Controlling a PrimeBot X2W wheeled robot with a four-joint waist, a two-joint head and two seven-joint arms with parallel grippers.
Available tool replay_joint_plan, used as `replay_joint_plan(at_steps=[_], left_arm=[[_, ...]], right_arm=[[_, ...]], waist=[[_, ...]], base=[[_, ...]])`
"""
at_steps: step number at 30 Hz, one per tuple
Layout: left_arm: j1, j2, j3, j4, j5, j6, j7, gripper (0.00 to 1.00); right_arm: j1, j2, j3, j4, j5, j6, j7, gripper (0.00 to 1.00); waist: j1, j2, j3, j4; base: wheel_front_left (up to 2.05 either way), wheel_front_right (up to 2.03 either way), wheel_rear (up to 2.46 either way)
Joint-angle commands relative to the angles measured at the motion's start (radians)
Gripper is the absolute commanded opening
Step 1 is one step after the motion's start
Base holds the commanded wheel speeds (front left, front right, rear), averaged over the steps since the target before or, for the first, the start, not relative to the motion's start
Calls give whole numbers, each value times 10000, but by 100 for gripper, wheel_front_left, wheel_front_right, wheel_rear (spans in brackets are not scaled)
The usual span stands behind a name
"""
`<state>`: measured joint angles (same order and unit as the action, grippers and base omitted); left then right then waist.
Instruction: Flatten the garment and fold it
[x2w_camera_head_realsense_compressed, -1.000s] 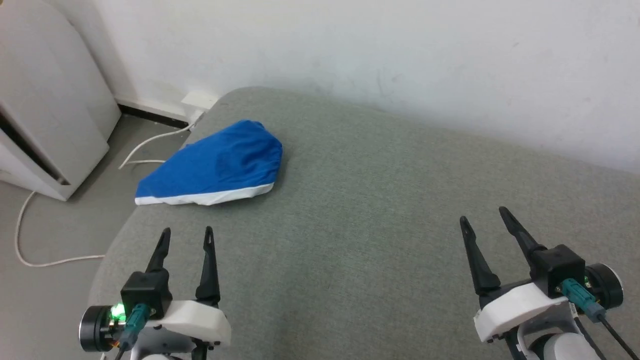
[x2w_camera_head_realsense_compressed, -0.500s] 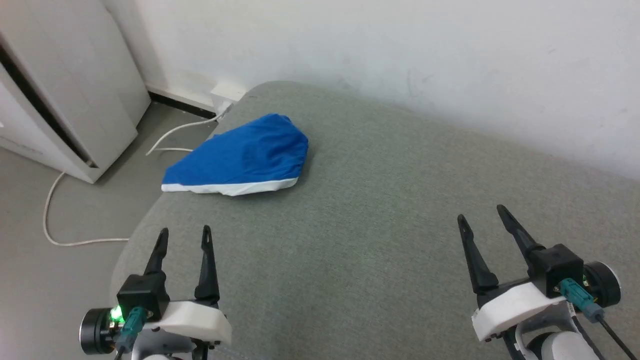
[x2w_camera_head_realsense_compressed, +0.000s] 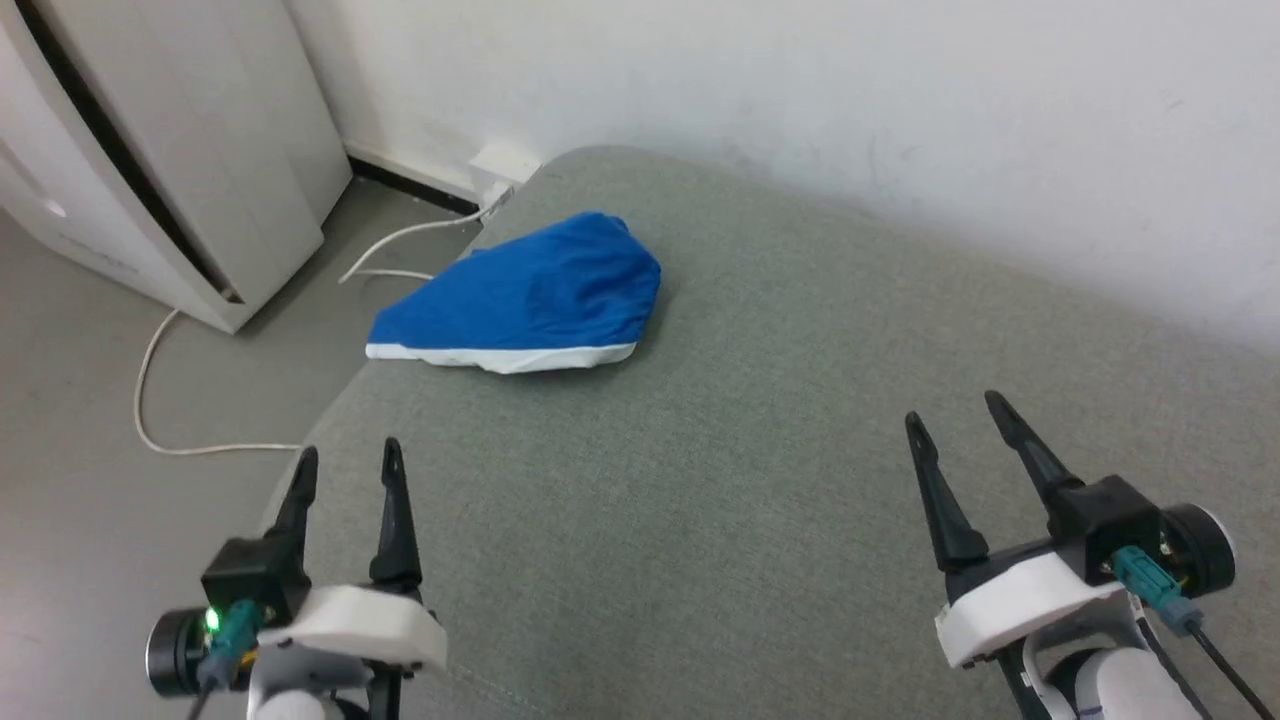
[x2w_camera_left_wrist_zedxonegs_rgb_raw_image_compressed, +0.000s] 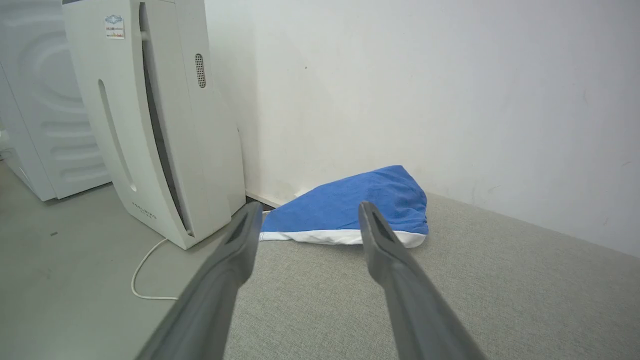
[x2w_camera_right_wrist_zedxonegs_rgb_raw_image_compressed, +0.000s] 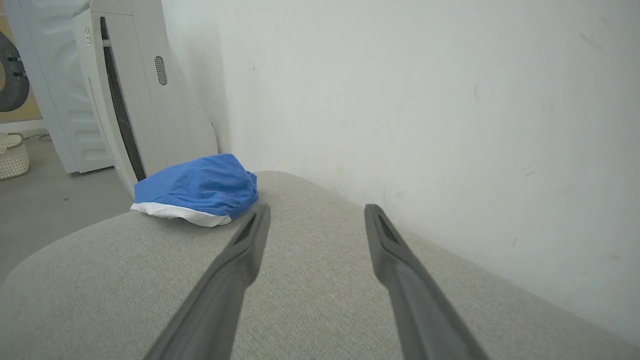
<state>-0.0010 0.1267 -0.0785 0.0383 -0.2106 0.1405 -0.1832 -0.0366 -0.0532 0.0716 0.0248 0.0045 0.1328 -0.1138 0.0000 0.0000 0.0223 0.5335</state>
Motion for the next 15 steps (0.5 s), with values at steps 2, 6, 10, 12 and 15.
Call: replay_joint_plan(at_steps=[2, 6, 10, 12, 15], left_arm=[[-773, 184, 8, 322, -377, -276, 137, 100], [-2175, 249, 32, 1125, -1009, -768, 361, 100], [-3789, 409, 197, 2278, -1691, -1127, 934, 100], [-4561, 594, 306, 2884, -2009, -1279, 1342, 100], [-5262, 827, 427, 3454, -2332, -1411, 1838, 100]], right_arm=[[-330, 24, 120, -170, -217, -18, 86, 100], [-742, -54, 335, -441, -514, -18, 308, 100], [-1182, -346, 580, -693, -550, -19, 472, 100], [-1354, -504, 680, -790, -518, -19, 530, 100], [-1532, -660, 757, -862, -478, -20, 556, 100]], waist=[[0, 0, 570, 5], [0, 0, 1559, -249], [0, 0, 2559, -709], [0, 0, 3006, -989], [0, 0, 3450, -1314]], base=[[0, 0, 0], [0, 0, 0], [0, 0, 0], [0, 0, 0], [0, 0, 0]])
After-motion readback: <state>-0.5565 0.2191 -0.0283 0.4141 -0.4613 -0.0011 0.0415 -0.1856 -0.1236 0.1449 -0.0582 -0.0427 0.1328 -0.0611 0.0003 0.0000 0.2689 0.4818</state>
